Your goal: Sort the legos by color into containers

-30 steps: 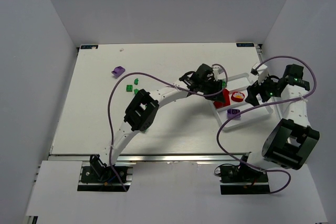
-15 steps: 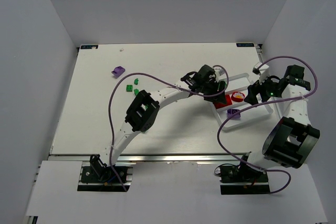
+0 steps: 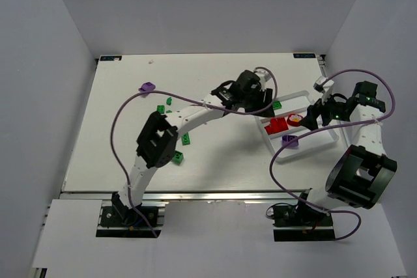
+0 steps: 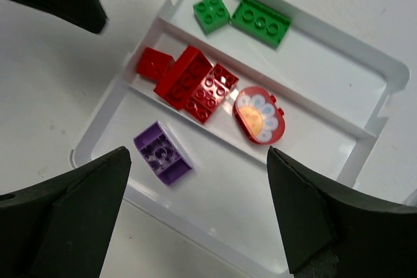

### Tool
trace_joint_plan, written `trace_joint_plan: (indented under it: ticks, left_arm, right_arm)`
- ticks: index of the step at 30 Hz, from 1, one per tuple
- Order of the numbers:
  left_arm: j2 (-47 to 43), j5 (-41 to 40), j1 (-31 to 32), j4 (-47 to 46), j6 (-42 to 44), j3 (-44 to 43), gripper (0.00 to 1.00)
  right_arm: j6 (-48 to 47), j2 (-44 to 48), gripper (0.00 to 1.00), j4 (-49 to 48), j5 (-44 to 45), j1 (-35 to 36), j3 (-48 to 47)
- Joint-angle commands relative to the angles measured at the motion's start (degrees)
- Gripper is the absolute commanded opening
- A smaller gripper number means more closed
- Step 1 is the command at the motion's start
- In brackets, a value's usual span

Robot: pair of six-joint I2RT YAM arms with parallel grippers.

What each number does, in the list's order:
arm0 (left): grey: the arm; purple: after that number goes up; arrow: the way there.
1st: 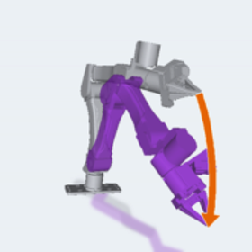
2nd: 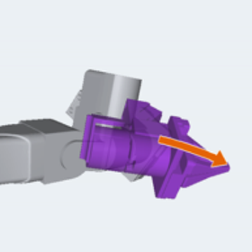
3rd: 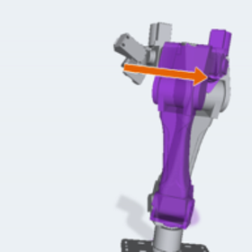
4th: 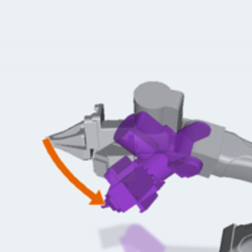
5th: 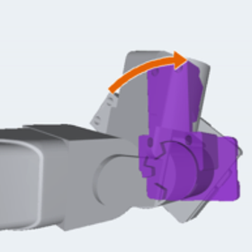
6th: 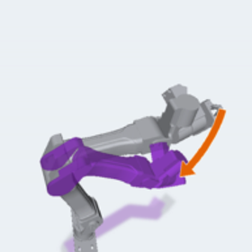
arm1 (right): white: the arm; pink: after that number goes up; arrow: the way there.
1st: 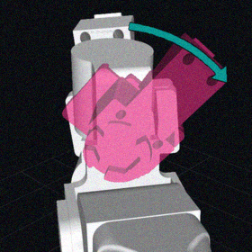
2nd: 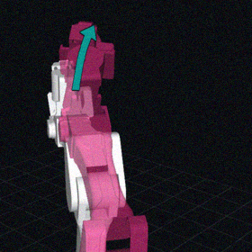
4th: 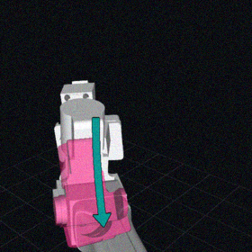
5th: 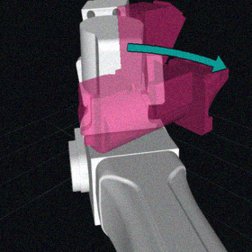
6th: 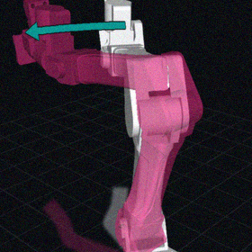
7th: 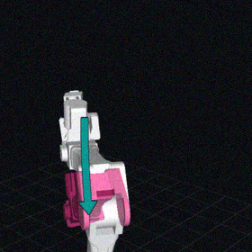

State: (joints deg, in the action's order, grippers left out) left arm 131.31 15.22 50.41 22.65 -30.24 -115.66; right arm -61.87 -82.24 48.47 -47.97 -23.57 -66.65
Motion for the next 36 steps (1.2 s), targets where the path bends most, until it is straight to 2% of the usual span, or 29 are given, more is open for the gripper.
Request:
trace_joint_plan:
  ticks: [1,3,5,6,7,8,10,12,13,14,15,19,22,27,30,31,34,36]
  left_arm:
    - [-13.8,-6.9,-1.8,-3.4,1.9,6.8,0.62]
    - [-19.7,-8.9,-2.7,-4.4,1.7,14.5,0.71]
    - [-23.7,-11.9,-4.2,-5.7,0.9,22.4,0.86]
    - [-27.6,-12.5,-4.9,-6.3,0.4,25.0,0.94]
    - [-29.5,-13.1,-6.5,-7.7,-0.8,27.8,0.98]
    - [-31.5,-13.2,-7.3,-8.3,-1.4,33.1,0.98]
    - [-37.2,-13.8,-10.1,-9.7,-3.5,38.0,0.98]
    - [-41.2,-14.3,-12.2,-10.8,-4.6,44.7,0.98]
    - [-44.9,-14.4,-13.7,-10.8,-5.3,46.6,0.98]
    - [-46.6,-17.3,-14.5,-10.4,-5.5,48.1,0.98]
    - [-48.1,-17.9,-15.2,-10.1,-5.5,49.5,0.98]
    - [-54.8,-22.7,-18.5,-5.7,-6.1,55.4,0.98]
    - [-58.5,-24.9,-21.0,-1.9,-6.8,58.3,0.98]
    - [-62.7,-26.0,-25.9,2.4,-6.7,62.5,0.98]
    - [-62.1,-27.1,-29.1,6.2,-2.6,61.8,0.98]
    - [-61.4,-26.7,-30.3,8.1,0.8,61.3,0.98]
    - [-56.6,-22.9,-35.9,10.5,9.4,57.7,0.98]
    - [-53.4,-21.7,-39.0,11.4,13.8,54.0,0.98]
  right_arm:
    - [-3.9,1.2,0.89,0.4,-9.0,-0.1,-2.6]
    - [-4.8,0.9,0.89,-2.0,-11.5,0.6,-2.4]
    - [3.9,-0.5,0.89,-7.0,-9.6,3.2,-1.9]
    - [5.9,-1.6,0.89,-6.9,-6.0,4.8,-3.0]
    - [3.7,-5.0,0.89,-3.6,-5.0,6.5,-5.0]
    - [2.0,-7.0,0.89,0.3,-4.6,9.3,-7.4]
    - [3.0,-9.1,0.89,2.2,-4.2,11.9,-11.0]
    - [6.8,-7.7,0.86,-2.6,0.5,17.2,-8.3]
    - [8.3,-5.6,0.84,-8.4,2.6,19.5,-7.0]
    - [11.6,-4.9,0.79,-11.2,4.8,21.8,-5.8]
    - [13.2,-4.4,0.77,-13.2,7.6,26.6,-4.8]
    - [21.2,-6.9,0.69,-16.6,11.0,35.5,-6.2]
    - [26.7,-10.5,0.67,-17.4,12.0,40.8,-10.3]
    - [31.8,-17.1,0.7,-13.9,11.1,46.4,-18.9]
    - [31.7,-19.0,0.75,-12.2,10.3,49.0,-22.4]
    - [31.2,-19.2,0.76,-12.2,10.0,49.6,-22.7]
    - [28.8,-19.5,0.89,-11.4,7.8,51.3,-23.4]
    - [27.7,-19.5,0.9,-10.6,6.4,51.5,-24.0]
